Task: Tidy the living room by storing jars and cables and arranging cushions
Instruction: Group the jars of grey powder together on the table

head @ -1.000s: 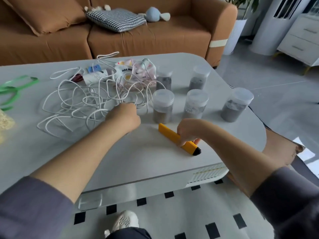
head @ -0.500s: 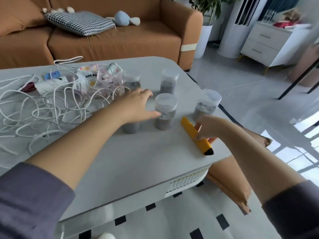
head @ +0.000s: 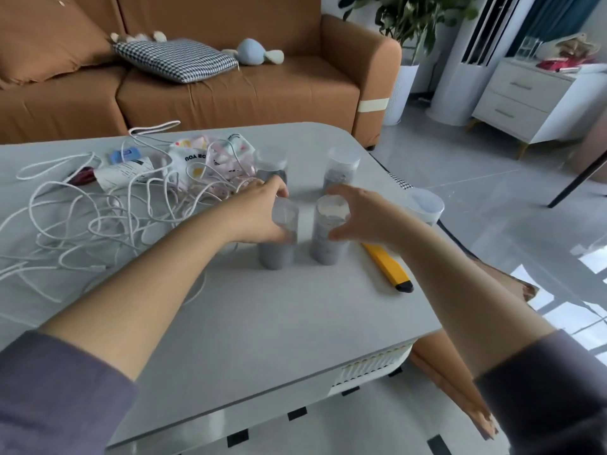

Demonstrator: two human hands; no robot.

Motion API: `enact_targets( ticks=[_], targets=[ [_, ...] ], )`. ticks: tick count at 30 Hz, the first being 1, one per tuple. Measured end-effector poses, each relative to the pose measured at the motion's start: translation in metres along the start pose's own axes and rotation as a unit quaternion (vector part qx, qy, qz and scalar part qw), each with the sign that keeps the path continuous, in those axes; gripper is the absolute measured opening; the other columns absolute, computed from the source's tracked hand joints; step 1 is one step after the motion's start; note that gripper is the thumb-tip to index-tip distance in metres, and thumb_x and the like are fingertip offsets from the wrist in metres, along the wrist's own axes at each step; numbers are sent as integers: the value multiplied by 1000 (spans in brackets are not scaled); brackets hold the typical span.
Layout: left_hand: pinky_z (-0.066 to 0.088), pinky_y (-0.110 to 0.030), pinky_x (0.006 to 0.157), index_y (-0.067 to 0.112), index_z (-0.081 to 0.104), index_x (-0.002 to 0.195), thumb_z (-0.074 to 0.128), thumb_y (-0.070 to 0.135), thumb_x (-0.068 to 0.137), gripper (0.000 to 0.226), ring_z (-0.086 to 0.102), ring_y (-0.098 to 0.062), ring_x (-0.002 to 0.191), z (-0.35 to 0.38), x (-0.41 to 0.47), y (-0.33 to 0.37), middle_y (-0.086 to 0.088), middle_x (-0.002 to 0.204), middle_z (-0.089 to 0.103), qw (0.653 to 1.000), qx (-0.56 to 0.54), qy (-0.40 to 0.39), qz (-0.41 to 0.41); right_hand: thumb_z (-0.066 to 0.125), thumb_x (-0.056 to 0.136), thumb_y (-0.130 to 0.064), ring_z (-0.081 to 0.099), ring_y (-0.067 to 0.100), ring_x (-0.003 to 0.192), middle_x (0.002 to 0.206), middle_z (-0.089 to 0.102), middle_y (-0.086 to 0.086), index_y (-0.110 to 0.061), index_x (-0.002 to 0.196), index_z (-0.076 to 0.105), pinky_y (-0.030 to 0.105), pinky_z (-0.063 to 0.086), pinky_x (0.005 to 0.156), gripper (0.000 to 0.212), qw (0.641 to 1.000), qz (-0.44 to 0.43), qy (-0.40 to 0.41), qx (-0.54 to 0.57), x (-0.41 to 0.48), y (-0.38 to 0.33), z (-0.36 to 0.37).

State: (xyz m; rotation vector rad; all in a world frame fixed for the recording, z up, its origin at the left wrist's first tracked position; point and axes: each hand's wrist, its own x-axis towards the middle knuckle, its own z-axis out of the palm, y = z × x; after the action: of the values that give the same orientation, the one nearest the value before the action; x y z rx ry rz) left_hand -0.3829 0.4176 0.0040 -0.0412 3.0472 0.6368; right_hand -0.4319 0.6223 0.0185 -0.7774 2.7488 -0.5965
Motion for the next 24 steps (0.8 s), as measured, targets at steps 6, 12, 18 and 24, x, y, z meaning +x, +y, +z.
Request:
enact_targets(
  ticks=[6, 12, 18, 24],
  targets=[
    [44, -33, 82, 29, 40, 124, 82, 61, 59, 84, 51, -16, 106, 1, -2, 2, 7, 121, 48, 997, -75, -2, -8, 80, 73, -27, 53, 18, 117, 137, 51, 1, -29, 147, 34, 29, 42, 91, 86, 1000, -7, -28, 9, 9, -2, -1],
    [48, -35, 87, 19, 54, 111, 57, 47, 89, 36, 59, -21, 98, -42, 30, -4, -1, 108, 60, 984, -104, 131, -57, 65, 87, -26, 53, 17, 106, 142, 47, -1, -26, 141, 42, 28, 44, 86, 59, 996, 19, 45, 69, 39, 0, -40],
    [40, -33, 94, 19, 39, 139, 62, 30, 86, 60, 45, -30, 125, -46, 92, -10, -9, 140, 37, 994, 24, 94, -59, 64, 83, -25, 46, 24, 113, 142, 37, 12, -21, 147, 33, 30, 42, 87, 71, 993, 50, 93, -44, 105, 6, -29],
    [37, -27, 83, 21, 40, 141, 69, 24, 82, 66, 48, -30, 123, -23, 120, -25, -12, 143, 38, 996, 24, 60, -69, 64, 80, -27, 48, 32, 119, 138, 43, 11, -24, 145, 35, 38, 47, 93, 71, 985, 116, 107, -64, 141, 20, -14]
  ],
)
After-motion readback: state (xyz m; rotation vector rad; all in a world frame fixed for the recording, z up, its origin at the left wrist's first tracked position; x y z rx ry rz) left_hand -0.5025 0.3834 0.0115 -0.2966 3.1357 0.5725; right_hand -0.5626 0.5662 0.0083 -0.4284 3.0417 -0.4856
